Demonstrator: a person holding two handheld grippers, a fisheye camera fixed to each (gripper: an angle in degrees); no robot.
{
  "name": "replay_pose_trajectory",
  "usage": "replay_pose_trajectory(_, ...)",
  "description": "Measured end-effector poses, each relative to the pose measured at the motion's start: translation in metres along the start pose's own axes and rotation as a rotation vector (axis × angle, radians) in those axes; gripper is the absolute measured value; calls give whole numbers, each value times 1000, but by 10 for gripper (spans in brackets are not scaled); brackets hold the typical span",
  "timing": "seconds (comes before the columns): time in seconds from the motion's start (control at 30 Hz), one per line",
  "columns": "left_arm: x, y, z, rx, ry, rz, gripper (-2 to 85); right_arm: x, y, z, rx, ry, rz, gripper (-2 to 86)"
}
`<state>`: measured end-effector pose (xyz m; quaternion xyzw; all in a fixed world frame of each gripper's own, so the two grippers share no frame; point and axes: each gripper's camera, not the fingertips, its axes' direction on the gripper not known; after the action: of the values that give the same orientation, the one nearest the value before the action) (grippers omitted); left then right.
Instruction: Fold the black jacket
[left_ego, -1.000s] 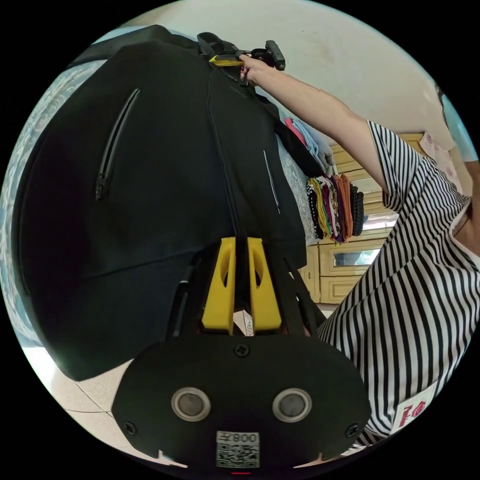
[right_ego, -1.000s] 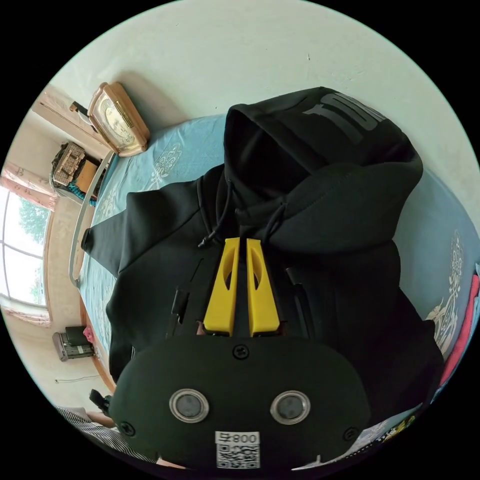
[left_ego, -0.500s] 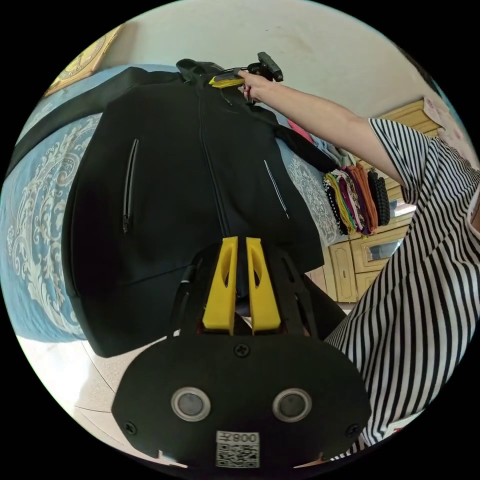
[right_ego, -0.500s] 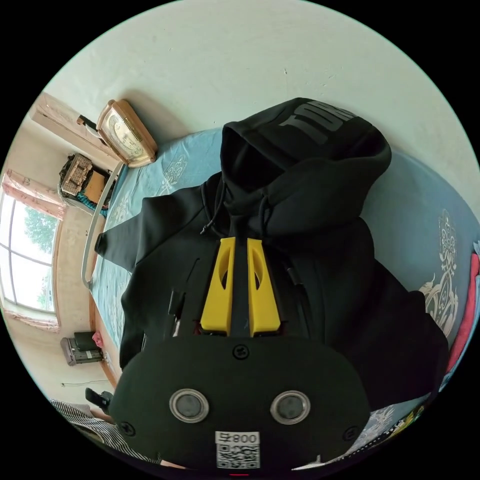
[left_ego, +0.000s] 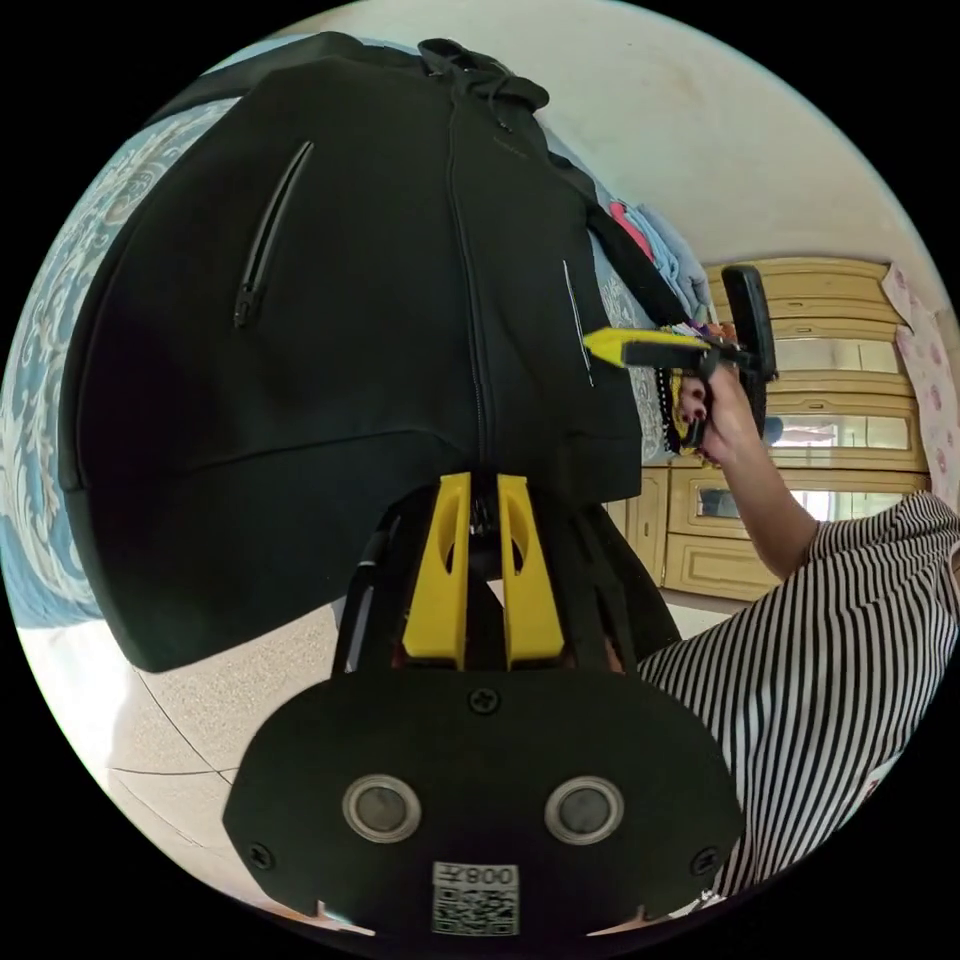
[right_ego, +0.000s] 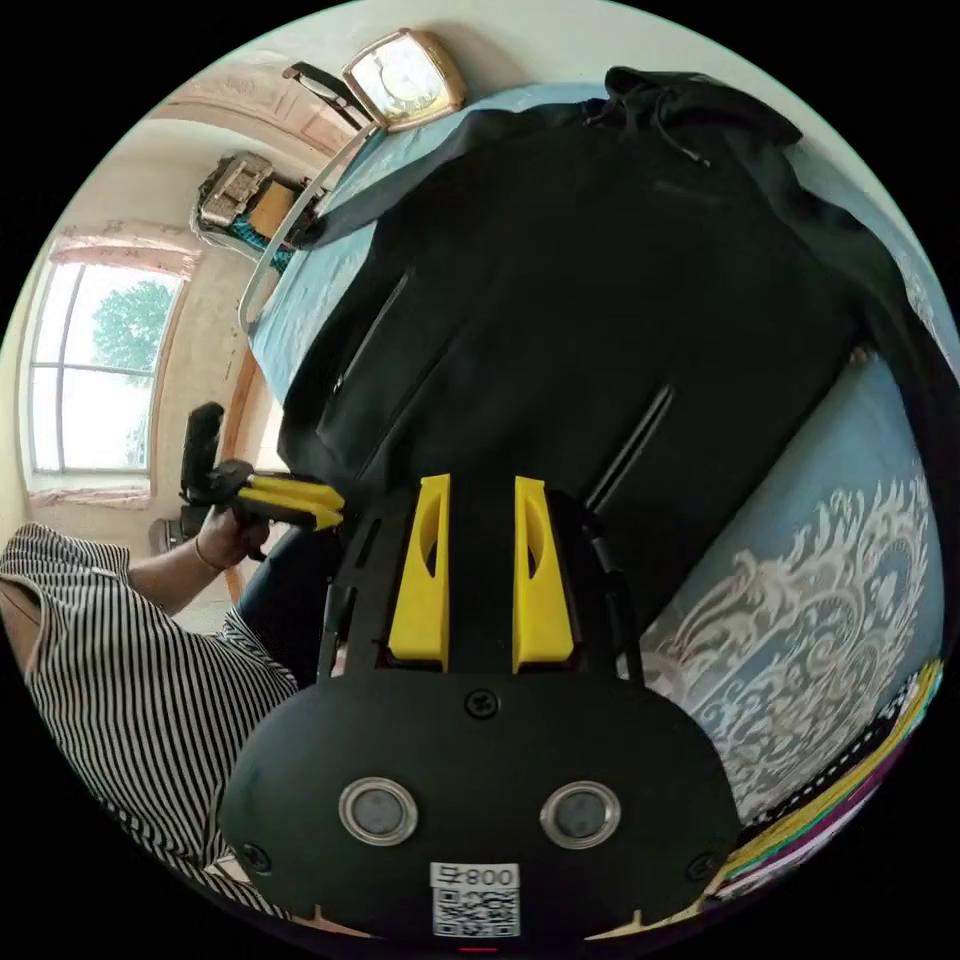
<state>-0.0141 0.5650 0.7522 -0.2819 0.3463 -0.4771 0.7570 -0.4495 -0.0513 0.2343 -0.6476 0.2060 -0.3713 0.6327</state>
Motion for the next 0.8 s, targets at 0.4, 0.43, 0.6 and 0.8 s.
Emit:
replay_pose_trajectory(0.4,63,-16,19,-92,-103,84,15,-89,110,62,-207,395,-119,88)
replay_pose_trajectory(0.43,69,-17,22,-94,-114,78,15,-91,111,62,-217,393,-122,84)
replay_pose_trajectory(0.6,87,-18,25,-97,-125,60,15,-84,118,61,-182,338,-88,79)
replay_pose_trajectory(0.8,128,-13,1,13,-166,91,9,-91,122,61,-181,323,-71,77)
